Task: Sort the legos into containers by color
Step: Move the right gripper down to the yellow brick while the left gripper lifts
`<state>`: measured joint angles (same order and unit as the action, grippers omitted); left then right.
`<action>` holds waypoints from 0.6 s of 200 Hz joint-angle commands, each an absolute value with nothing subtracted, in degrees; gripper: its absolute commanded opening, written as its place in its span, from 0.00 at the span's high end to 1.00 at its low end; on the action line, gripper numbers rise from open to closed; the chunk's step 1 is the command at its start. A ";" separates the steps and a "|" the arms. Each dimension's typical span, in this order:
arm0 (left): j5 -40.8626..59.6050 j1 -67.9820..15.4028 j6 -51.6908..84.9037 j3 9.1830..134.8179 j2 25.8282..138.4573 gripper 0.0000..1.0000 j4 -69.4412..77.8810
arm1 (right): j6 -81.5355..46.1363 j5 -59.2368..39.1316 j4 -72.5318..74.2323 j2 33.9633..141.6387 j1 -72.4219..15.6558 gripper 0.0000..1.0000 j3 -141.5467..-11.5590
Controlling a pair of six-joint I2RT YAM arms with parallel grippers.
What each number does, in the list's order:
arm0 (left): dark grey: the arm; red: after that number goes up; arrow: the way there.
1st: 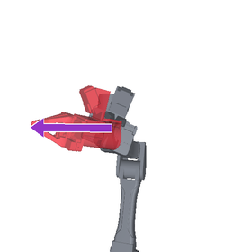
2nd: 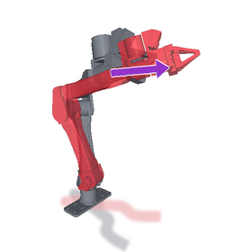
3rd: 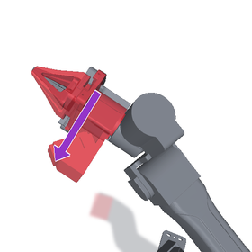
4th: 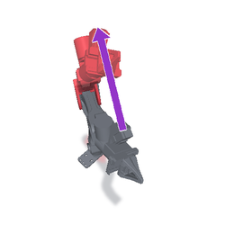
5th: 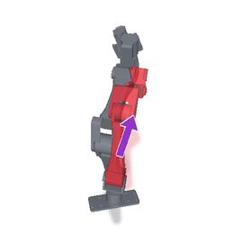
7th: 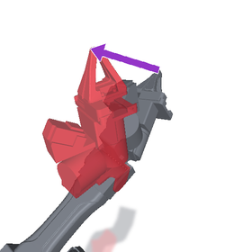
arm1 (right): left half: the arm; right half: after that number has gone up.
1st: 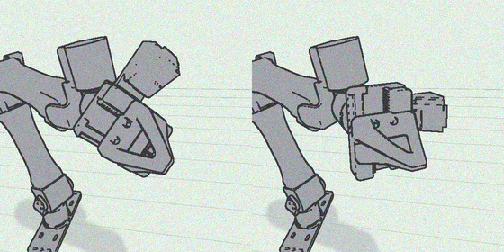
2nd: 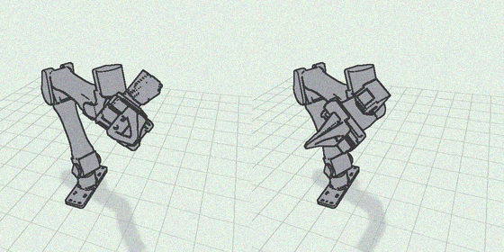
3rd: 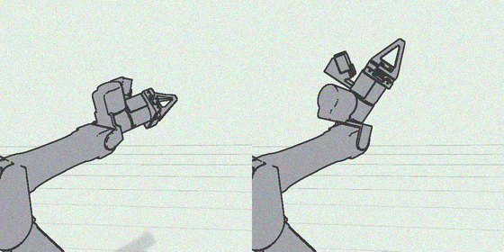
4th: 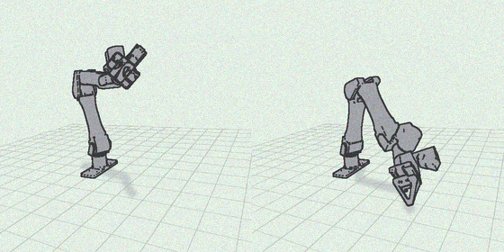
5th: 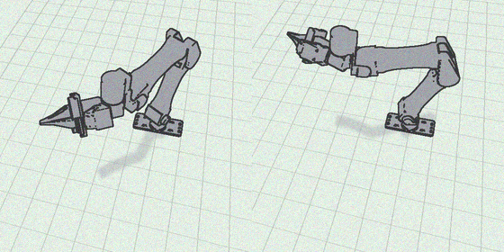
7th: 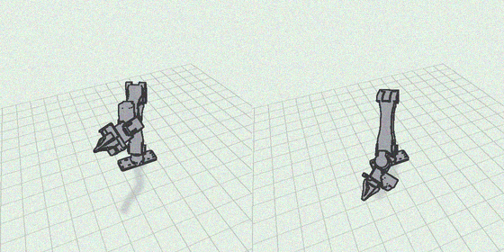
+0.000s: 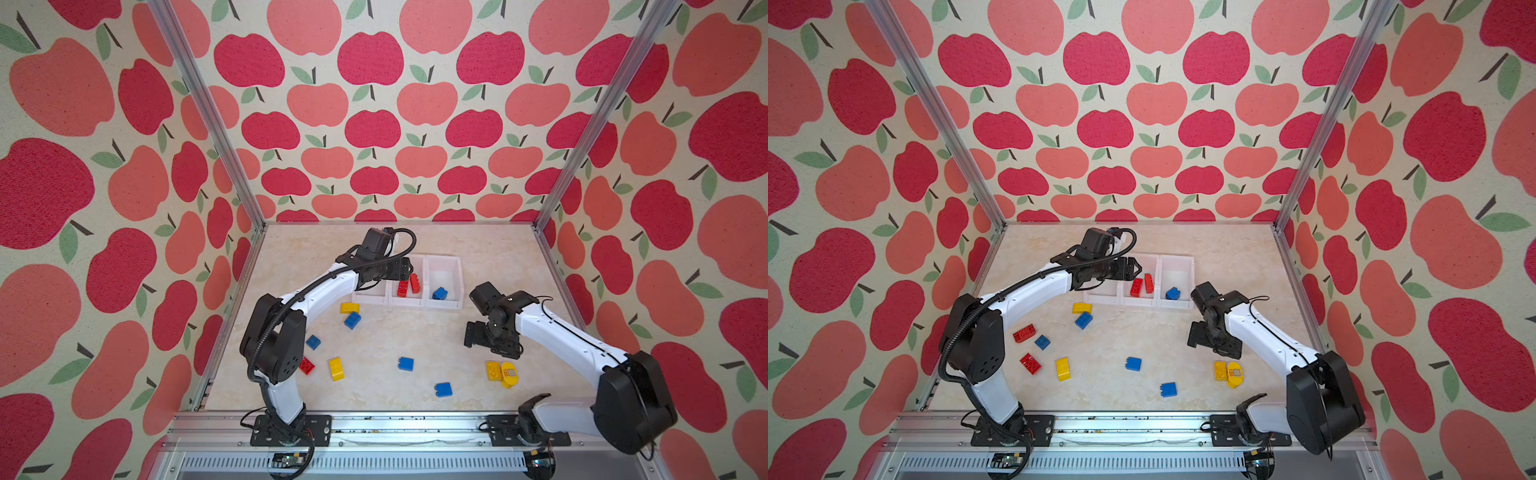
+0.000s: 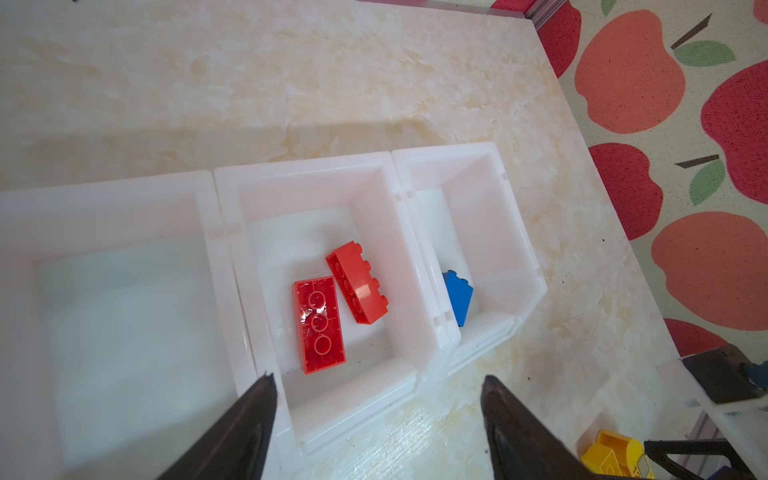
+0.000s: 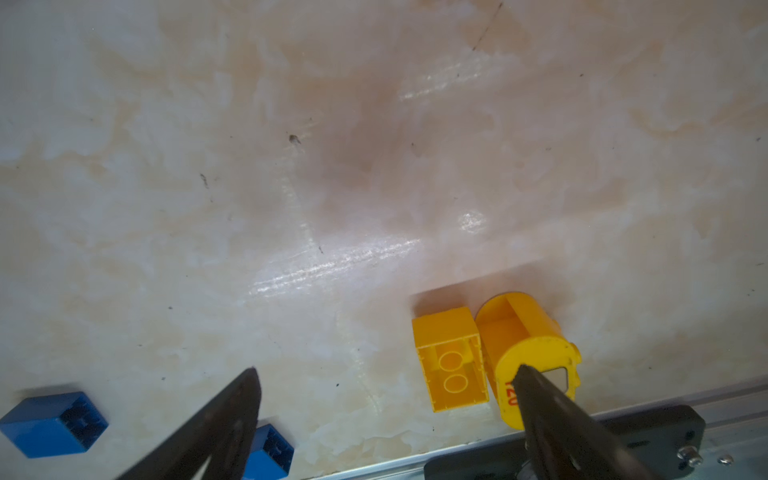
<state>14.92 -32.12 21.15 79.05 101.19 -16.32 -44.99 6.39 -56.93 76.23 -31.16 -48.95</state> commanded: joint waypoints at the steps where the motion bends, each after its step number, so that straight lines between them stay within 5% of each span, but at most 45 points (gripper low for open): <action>1: 15.86 -31.47 22.66 77.49 97.52 0.18 -15.39 | -46.98 7.65 -56.08 77.21 -32.01 0.01 -46.82; 120: 16.19 -29.88 23.23 74.31 93.61 0.16 -15.90 | -48.16 6.60 -51.43 79.51 -33.25 0.01 -44.71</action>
<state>15.53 -30.24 23.09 74.91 95.15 -15.99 -47.03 7.05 -53.65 78.46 -32.60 -45.01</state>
